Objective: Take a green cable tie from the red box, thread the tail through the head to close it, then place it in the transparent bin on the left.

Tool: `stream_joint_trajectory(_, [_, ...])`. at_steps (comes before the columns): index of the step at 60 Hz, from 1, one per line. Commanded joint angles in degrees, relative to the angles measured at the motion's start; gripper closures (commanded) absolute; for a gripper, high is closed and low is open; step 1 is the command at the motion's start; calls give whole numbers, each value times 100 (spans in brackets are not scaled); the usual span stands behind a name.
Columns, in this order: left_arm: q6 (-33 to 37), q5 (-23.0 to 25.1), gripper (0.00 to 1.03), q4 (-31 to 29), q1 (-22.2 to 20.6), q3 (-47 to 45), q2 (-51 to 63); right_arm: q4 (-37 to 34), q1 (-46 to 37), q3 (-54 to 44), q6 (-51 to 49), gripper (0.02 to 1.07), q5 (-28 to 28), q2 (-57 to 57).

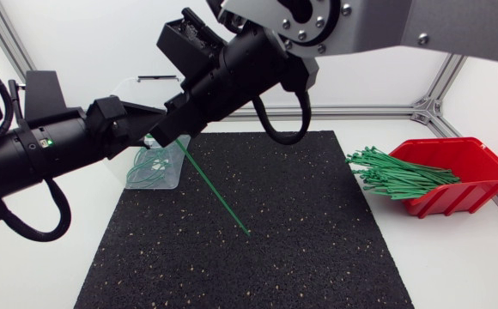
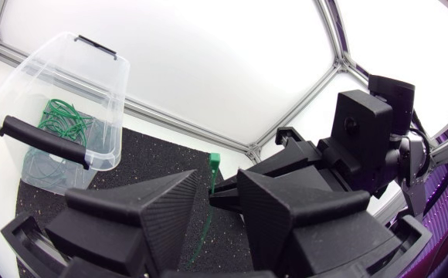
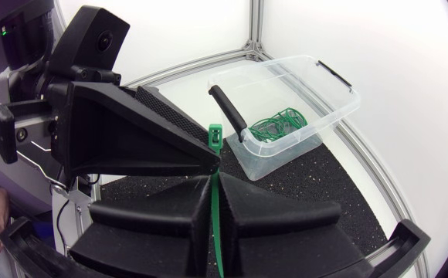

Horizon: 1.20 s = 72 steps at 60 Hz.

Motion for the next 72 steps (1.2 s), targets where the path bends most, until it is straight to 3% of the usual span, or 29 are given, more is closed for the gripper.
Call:
stream_joint_trajectory(1, [-177,-60,75,108,30,-135,80,44,55,-47,144,101,-12,82])
stream_joint_trajectory(20, [-177,-86,84,152,47,-197,80,61,55,-65,144,101,-3,47])
stream_joint_trajectory(33, [-186,-95,84,161,56,-232,88,105,55,-83,144,101,-3,29])
stream_joint_trajectory(36, [-195,-139,91,179,74,-241,80,105,64,-91,152,101,-3,29])
stream_joint_trajectory(44, [-212,-174,97,187,74,-250,71,123,64,-100,152,101,-3,29])
stream_joint_trajectory(72, [-256,-174,100,161,-14,-250,-26,123,99,-100,144,101,-3,117])
